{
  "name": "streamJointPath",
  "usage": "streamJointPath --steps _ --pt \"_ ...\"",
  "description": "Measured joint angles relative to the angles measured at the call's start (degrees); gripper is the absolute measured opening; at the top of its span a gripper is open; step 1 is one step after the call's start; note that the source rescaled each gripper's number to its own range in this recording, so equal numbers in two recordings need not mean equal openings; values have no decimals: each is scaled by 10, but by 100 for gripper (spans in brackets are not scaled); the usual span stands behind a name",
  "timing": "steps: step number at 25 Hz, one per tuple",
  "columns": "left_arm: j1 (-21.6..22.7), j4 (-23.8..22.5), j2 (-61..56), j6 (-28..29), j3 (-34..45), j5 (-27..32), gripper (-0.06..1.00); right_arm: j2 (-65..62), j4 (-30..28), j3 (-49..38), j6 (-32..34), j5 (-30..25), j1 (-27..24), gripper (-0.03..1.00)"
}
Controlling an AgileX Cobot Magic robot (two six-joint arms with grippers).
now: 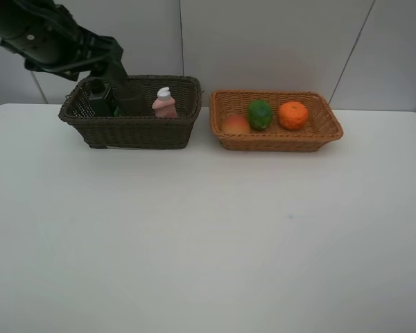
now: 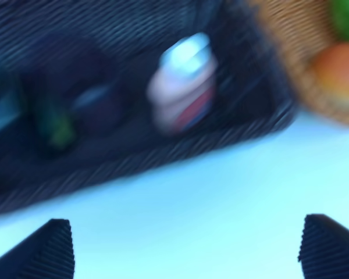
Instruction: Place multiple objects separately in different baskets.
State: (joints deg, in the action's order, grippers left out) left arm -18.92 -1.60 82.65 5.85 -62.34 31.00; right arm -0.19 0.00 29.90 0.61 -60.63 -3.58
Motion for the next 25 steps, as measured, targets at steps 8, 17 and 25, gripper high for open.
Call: streamJointPath --steps 8,17,25 --pt "60 16 -299 -26 139 125 100 0 0 0 0 0 0 72" --pt "60 16 -558 -42 165 335 100 0 0 0 0 0 0 72" --pt "60 16 -704 -50 237 353 100 0 0 0 0 0 0 72"
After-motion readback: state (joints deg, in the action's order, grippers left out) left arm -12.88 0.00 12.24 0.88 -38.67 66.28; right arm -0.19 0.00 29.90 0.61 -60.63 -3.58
